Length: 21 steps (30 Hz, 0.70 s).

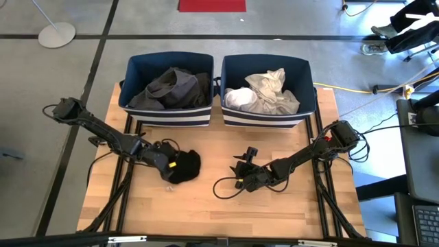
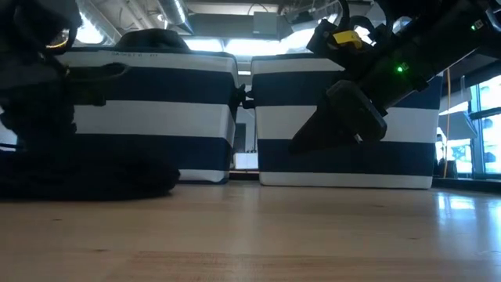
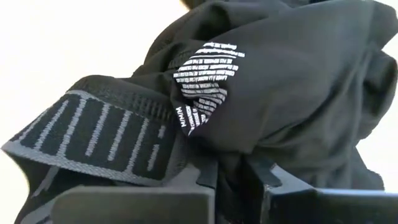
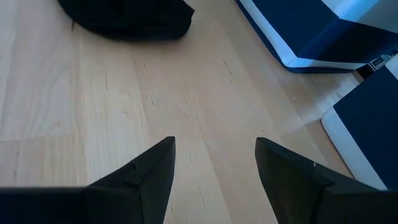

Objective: Sort clothes
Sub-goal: Put the black underwear into the right laundry bin

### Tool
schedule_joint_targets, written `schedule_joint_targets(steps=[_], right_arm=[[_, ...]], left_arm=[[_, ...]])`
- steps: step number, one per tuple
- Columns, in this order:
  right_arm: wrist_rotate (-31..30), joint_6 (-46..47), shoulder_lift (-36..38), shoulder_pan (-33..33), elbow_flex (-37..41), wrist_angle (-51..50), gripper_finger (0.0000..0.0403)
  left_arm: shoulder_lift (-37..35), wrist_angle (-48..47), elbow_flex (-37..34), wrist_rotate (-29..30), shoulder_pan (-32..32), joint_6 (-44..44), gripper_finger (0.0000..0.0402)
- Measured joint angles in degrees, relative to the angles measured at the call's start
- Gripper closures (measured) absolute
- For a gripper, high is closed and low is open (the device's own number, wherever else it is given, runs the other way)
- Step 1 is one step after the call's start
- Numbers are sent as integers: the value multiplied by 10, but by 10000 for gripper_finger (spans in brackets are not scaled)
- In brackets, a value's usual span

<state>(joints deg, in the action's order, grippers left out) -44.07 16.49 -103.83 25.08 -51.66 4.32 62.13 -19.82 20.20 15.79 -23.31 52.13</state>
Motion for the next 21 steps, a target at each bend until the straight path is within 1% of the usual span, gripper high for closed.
schedule_joint_targets(steps=[3,7,12,15,19,21], right_arm=[[0,0,0,0,0,0,180],[0,0,0,0,0,1,180],[1,13,0,0,0,20,180],[0,11,0,0,0,69,180],[-18,-27,0,0,0,157,180],[-10,-48,0,-4,0,200,180]], left_arm=[[0,16,11,1,0,-15,377],[0,30,30,10,0,-43,385],[0,30,49,40,0,-80,382],[-1,47,53,58,0,-115,377],[-1,99,53,77,0,-156,375],[-1,122,53,86,0,-170,375]])
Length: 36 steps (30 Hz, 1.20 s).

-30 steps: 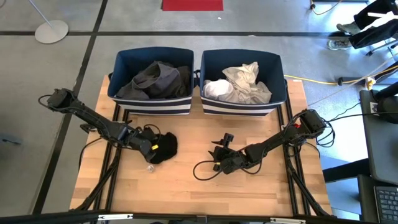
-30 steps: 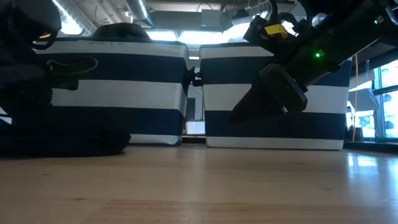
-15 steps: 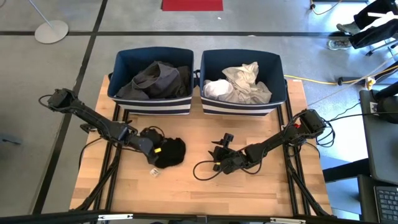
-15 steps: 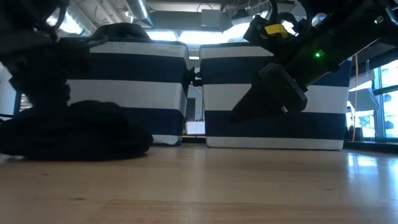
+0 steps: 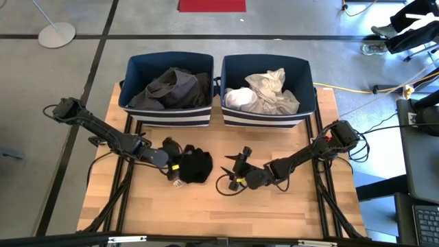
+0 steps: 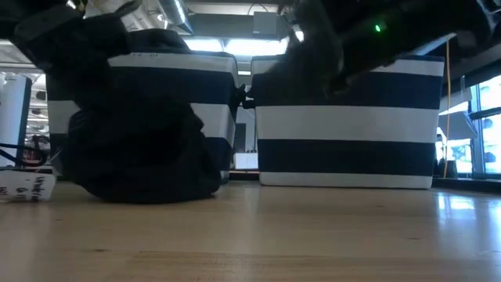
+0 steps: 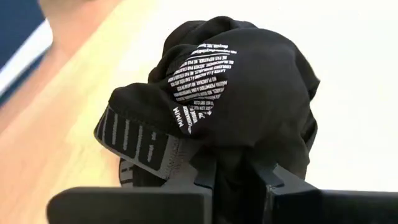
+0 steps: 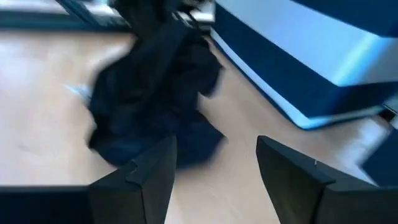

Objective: Sort clothes
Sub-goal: Put the black underwear into the right laundry bin

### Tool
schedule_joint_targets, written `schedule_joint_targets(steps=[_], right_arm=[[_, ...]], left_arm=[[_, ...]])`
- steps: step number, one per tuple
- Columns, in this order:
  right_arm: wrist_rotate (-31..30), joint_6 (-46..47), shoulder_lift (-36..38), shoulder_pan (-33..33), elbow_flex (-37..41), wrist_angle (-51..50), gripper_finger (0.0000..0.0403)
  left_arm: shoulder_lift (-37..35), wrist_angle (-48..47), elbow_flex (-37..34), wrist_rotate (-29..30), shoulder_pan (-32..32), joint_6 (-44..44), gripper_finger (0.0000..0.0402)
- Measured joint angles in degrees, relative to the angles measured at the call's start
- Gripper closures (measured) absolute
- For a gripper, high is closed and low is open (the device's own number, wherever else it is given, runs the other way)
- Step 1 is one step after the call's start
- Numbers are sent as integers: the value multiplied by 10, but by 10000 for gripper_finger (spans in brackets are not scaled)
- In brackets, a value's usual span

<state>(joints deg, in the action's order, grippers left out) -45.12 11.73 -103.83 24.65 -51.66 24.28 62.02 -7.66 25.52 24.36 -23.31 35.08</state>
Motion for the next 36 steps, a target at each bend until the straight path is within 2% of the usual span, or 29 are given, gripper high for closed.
schedule_joint_targets(steps=[5,9,15,20,29,32,36], right_arm=[[91,-3,0,-26,0,69,177],[164,-1,0,-48,0,115,143],[172,0,0,-65,0,154,67],[199,-3,-17,-68,-35,169,34],[181,-33,-97,-83,-152,96,49],[193,-32,-106,-87,-169,68,60],[198,-31,-125,-89,-171,81,72]], left_arm=[[0,45,0,5,0,-43,374],[0,72,0,6,0,-72,374],[0,99,1,6,0,-101,373],[0,125,1,7,0,-127,373],[0,165,1,4,0,-163,373],[0,175,1,4,-3,-176,373],[0,212,1,-3,-11,-206,373]])
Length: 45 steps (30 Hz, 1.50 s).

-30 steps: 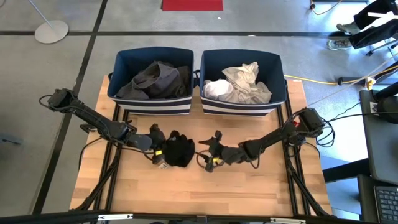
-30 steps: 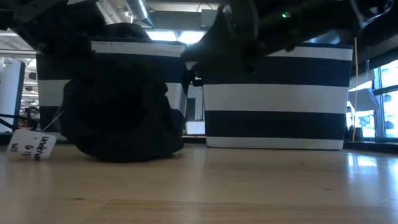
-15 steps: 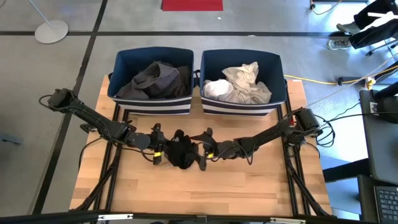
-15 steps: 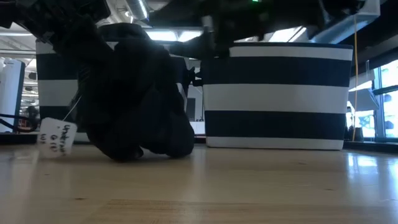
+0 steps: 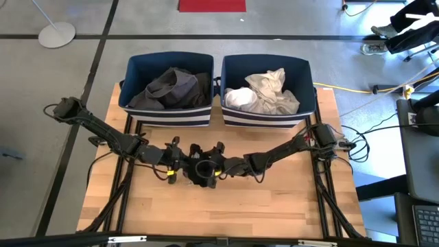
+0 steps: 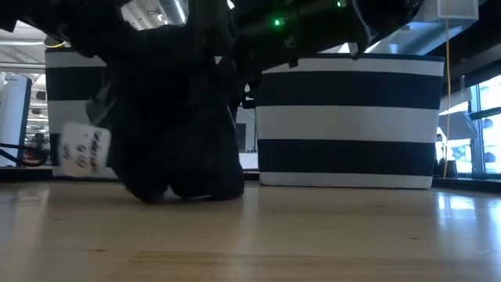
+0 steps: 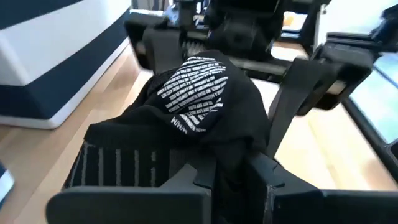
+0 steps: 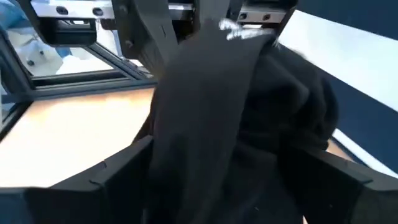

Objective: Sort clothes
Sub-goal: Put the black underwear into the right laundry bin

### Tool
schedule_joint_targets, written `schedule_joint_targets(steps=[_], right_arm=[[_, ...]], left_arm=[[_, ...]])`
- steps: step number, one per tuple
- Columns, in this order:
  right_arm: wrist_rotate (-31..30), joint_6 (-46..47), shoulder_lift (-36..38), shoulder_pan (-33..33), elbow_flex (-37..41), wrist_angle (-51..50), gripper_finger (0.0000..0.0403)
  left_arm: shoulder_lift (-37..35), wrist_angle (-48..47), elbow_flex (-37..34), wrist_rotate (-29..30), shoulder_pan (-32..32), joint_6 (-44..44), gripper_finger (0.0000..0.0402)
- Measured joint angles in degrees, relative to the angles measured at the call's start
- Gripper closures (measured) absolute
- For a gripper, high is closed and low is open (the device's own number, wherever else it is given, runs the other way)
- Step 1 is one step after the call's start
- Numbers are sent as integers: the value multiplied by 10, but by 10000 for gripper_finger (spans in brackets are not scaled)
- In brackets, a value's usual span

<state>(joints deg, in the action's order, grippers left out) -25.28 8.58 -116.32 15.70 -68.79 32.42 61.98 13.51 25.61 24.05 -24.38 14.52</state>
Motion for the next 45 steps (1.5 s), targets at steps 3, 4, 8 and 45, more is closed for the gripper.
schedule_joint_targets(steps=[3,4,8,45], right_arm=[[10,0,-8,-1,0,10,81],[22,0,-10,-1,0,19,84],[68,-8,-11,-2,0,52,107],[129,-68,-6,-26,0,40,358]], left_arm=[[0,18,0,-4,-4,-15,373],[0,21,0,-5,-4,-18,373],[0,28,0,-6,-4,-27,373],[-19,13,2,-19,-3,1,253]])
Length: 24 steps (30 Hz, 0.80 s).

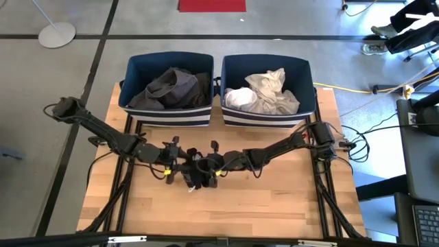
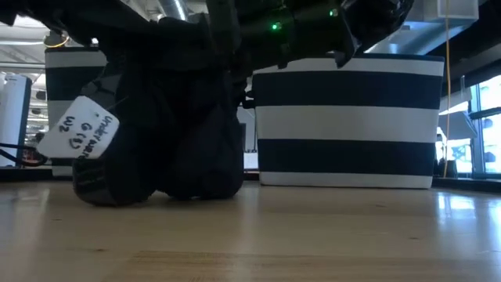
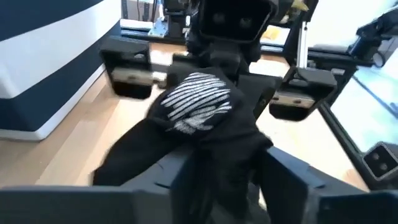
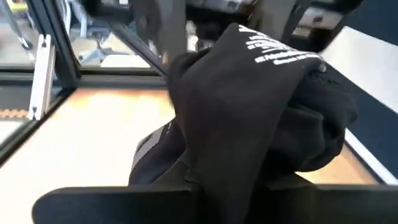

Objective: Sort clothes
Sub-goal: Put the black underwear into the right laundry bin

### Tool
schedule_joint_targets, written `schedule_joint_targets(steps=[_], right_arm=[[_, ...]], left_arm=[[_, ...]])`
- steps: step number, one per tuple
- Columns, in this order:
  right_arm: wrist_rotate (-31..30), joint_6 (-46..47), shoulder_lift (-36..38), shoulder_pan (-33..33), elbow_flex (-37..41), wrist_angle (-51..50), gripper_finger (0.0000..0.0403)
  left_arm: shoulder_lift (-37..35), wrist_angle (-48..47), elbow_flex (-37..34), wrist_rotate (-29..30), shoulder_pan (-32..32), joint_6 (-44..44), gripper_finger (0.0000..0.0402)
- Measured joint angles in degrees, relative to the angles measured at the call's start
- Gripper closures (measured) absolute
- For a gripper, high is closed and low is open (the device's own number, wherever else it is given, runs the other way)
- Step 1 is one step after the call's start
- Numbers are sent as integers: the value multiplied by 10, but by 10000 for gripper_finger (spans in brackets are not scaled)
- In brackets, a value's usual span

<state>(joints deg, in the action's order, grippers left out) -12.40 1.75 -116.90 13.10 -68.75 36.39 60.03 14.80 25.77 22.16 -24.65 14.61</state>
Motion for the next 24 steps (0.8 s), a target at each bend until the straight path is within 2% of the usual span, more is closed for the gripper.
schedule_joint_targets(steps=[5,12,17,24], right_arm=[[-44,-24,38,2,0,-72,354],[-110,-68,130,4,0,-191,357],[-160,-89,207,4,0,-259,355],[-238,-174,312,-2,0,-293,355]], left_arm=[[-69,-140,32,-5,0,17,219],[-131,-271,34,-4,0,95,220],[-123,-295,28,1,-1,123,220],[-107,-289,18,1,-1,126,219]])
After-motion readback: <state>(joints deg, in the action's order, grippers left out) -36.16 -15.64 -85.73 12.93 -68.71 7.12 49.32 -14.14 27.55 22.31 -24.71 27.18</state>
